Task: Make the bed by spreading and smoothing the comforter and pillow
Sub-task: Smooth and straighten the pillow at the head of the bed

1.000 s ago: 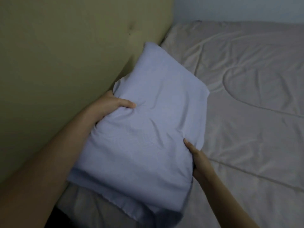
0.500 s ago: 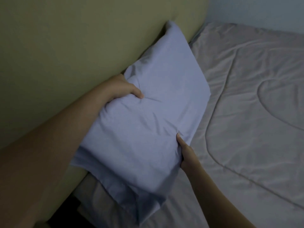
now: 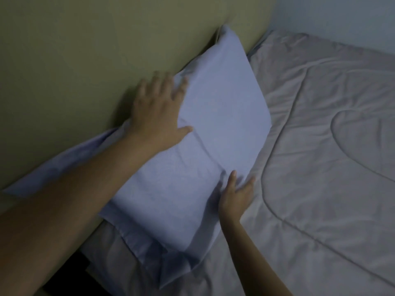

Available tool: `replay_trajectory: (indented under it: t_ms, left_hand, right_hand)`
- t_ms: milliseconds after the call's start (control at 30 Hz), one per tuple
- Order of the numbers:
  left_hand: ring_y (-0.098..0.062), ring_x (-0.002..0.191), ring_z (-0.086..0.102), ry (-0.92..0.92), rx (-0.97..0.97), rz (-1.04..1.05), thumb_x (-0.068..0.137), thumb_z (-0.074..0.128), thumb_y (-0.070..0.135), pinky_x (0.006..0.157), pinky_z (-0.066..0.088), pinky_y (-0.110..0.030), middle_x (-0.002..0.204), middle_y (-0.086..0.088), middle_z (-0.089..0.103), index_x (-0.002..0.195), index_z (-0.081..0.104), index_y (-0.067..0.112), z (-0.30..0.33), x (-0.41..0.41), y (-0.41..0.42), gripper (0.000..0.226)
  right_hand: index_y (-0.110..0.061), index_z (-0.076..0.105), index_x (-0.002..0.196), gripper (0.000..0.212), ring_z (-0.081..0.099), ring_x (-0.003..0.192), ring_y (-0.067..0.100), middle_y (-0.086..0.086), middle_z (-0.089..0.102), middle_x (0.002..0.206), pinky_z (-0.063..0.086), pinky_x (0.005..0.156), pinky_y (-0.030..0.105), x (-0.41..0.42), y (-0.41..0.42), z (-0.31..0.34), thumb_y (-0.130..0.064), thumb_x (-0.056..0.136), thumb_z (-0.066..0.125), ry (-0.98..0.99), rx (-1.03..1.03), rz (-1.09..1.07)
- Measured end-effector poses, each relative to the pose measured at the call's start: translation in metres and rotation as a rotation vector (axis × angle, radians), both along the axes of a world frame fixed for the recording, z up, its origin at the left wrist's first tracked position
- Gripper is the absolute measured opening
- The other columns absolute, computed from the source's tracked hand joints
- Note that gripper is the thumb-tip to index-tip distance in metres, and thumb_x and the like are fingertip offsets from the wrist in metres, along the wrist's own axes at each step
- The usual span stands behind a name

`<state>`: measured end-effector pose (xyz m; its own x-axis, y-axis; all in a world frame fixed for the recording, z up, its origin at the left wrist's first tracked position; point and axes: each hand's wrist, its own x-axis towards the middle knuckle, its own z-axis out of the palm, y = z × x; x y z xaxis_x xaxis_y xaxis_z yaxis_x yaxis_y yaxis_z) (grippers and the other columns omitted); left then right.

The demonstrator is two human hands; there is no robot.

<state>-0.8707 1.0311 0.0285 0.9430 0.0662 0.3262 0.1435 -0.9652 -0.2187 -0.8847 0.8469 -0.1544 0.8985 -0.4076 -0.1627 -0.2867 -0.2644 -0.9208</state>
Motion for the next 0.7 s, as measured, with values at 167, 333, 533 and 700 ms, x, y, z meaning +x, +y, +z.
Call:
replay_trajectory:
  t_ms: [167, 333, 533, 700]
  left_hand:
    - [-0.037, 0.148, 0.002, 0.168, 0.342, -0.214, 0.091, 0.033, 0.066, 0.115, 0.002, -0.056, 0.162, -0.012, 0.006, 0.153, 0.020, 0.025, -0.044, -0.023, 0.010, 0.076]
    - [-0.034, 0.148, 0.005, 0.150, 0.372, -0.194, 0.093, 0.030, 0.063, 0.116, 0.011, -0.057, 0.161, -0.013, 0.009, 0.153, 0.022, 0.023, -0.052, -0.045, 0.022, 0.073]
    - [-0.034, 0.147, 0.016, 0.153, 0.317, -0.192, 0.091, 0.030, 0.053, 0.115, 0.019, -0.057, 0.159, -0.015, 0.019, 0.149, 0.034, 0.016, -0.060, -0.070, 0.020, 0.069]
    - [-0.029, 0.148, 0.004, 0.168, 0.323, -0.113, 0.090, 0.036, 0.049, 0.117, 0.009, -0.052, 0.159, -0.009, 0.021, 0.148, 0.036, 0.019, -0.063, -0.103, 0.012, 0.065]
  right_hand:
    - [-0.018, 0.005, 0.153, 0.082, 0.002, 0.148, 0.025, 0.006, 0.002, 0.161, 0.007, 0.119, 0.044, -0.026, 0.037, -0.011, -0.069, 0.089, 0.018, 0.045, -0.348, 0.318]
    - [-0.016, 0.000, 0.152, 0.090, -0.006, 0.148, 0.021, 0.003, -0.005, 0.160, -0.002, 0.119, 0.039, -0.052, 0.035, -0.022, -0.071, 0.082, 0.007, 0.024, -0.350, 0.395]
    - [-0.017, -0.011, 0.150, 0.097, -0.015, 0.146, 0.019, -0.003, -0.020, 0.154, 0.002, 0.121, 0.038, -0.087, 0.005, -0.026, -0.080, 0.078, 0.006, 0.072, -0.450, 0.691]
    - [-0.014, -0.015, 0.150, 0.098, -0.011, 0.147, 0.024, 0.004, -0.018, 0.159, 0.004, 0.120, 0.040, -0.083, -0.022, 0.000, -0.070, 0.087, 0.034, 0.200, -0.585, 0.907]
